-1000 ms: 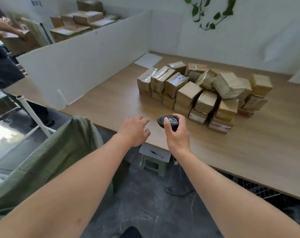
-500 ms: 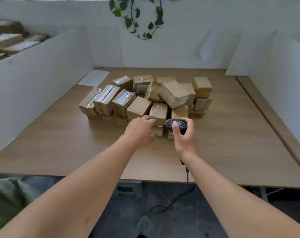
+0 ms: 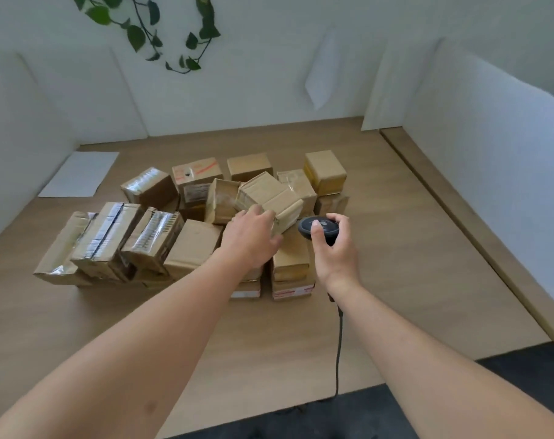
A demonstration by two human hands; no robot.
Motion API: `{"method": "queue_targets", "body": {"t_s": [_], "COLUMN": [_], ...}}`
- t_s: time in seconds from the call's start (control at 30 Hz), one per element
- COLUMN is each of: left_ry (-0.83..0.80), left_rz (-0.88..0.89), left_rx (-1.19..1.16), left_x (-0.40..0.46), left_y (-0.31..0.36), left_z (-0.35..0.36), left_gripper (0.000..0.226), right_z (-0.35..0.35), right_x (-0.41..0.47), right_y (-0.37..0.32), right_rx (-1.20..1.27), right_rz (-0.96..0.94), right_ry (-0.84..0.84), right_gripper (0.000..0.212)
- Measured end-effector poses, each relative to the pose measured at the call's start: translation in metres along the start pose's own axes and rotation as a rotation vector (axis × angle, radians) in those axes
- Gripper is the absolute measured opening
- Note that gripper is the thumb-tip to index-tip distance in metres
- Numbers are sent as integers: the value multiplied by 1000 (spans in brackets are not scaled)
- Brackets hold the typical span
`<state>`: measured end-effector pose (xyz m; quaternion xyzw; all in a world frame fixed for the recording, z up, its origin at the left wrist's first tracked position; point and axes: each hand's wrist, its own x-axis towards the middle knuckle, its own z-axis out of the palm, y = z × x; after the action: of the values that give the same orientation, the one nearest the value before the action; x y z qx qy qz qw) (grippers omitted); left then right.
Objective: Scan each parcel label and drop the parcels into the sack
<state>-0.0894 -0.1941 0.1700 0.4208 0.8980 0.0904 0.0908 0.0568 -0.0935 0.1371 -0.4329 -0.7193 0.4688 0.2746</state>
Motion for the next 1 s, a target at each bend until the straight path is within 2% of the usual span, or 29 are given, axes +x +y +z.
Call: {"method": "queue_targets", "body": {"t_s": [0.17,0.4,0.57,0.67,1.0], "left_ry": [30,43,7,17,104], "left_rz": [-149,-599,-775,-791,-605], "left_rx": [-4,-36,-100,-132,-125], "left_x": [56,128,151,145,74], "left_y": [20,61,74,77,73], "left_z": [3,18,30,33,24], "left_gripper": [77,82,86,92,96], "right_z": [0,2,-4,-8,-16], "right_x": [66,140,169,173,140], "right_y": [12,42,56,59,42], "right_rx": [-5,20,46,68,112], "right_rz": [11,19,-1,5,-21], "right_ry": [-35,-175,-220,-249,-337], "right_gripper": [35,35,35,35,35]}}
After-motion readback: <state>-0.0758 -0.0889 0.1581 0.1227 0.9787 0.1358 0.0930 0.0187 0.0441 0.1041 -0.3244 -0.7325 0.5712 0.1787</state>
